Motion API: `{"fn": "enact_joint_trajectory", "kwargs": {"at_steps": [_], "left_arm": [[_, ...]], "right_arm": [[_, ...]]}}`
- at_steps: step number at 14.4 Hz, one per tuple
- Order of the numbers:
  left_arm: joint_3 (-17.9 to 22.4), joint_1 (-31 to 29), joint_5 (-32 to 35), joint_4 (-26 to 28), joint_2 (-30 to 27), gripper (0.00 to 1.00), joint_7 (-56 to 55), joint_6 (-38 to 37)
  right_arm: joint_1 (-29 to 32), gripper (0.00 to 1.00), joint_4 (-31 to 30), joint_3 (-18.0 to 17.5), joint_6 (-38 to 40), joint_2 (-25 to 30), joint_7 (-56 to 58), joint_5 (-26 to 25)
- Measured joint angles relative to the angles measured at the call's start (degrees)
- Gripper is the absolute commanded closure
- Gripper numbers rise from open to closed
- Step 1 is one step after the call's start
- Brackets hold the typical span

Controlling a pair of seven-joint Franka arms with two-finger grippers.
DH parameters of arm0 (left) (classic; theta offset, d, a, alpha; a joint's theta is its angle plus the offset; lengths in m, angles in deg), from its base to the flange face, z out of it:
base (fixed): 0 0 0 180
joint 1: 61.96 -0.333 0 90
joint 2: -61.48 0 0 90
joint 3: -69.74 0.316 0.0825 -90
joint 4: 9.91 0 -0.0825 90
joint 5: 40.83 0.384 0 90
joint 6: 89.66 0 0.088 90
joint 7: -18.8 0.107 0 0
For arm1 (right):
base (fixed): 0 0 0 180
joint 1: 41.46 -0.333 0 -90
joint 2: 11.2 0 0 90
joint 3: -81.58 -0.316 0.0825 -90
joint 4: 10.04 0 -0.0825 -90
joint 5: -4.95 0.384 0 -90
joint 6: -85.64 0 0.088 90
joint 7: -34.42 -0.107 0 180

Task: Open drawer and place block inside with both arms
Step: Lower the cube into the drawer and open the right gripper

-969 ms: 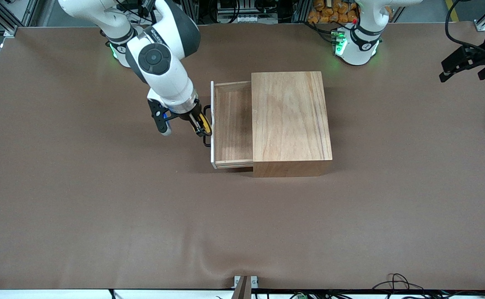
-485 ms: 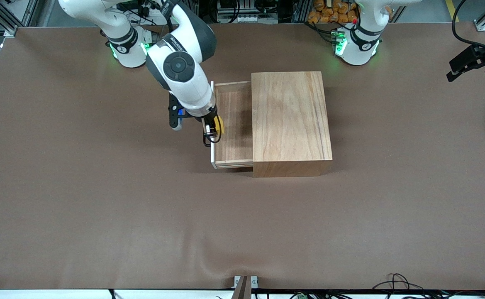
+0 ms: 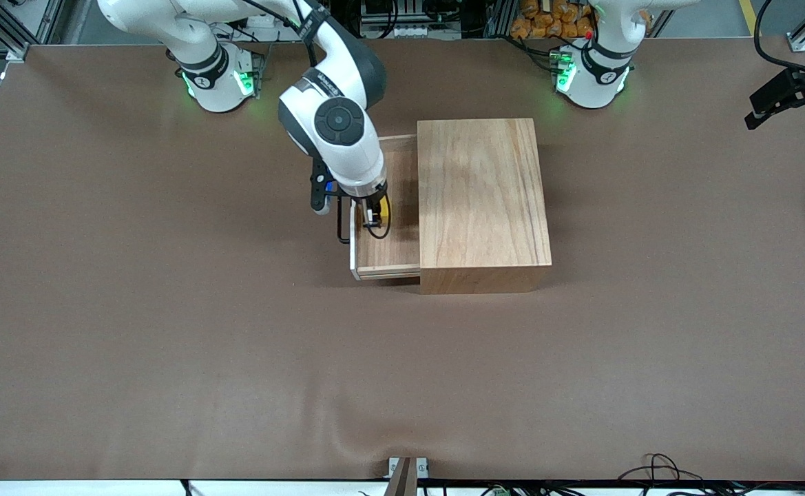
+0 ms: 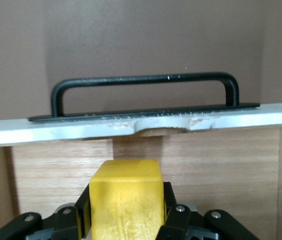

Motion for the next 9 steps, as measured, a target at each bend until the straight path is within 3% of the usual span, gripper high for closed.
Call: {"fn": "enact_joint_trajectory", "kwargs": {"at_steps": [1,2,3,9], "left_arm": [[0.0,0.0,0.0,0.0,0.0,0.0,0.0,0.0],[0.0,0.0,0.0,0.0,0.0,0.0,0.0,0.0],[0.0,0.0,0.0,0.0,0.0,0.0,0.0,0.0],[-0.14,0.0,0.0,0.0,0.0,0.0,0.0,0.0]], "right_arm": [[-0.45,0.66,0.35,0.02,-0.04,-0.62,-0.71,-0.63],[-0.99,0.25,0.69,0.02,-0.04,-1.21,-1.39,-1.0],[-1.52,0.0,0.9,0.03,-0.03,-1.61,-1.81,-1.18],[-1.96,0.0,4.62,0.83,3.62,-1.89,-2.88,-1.68]]}}
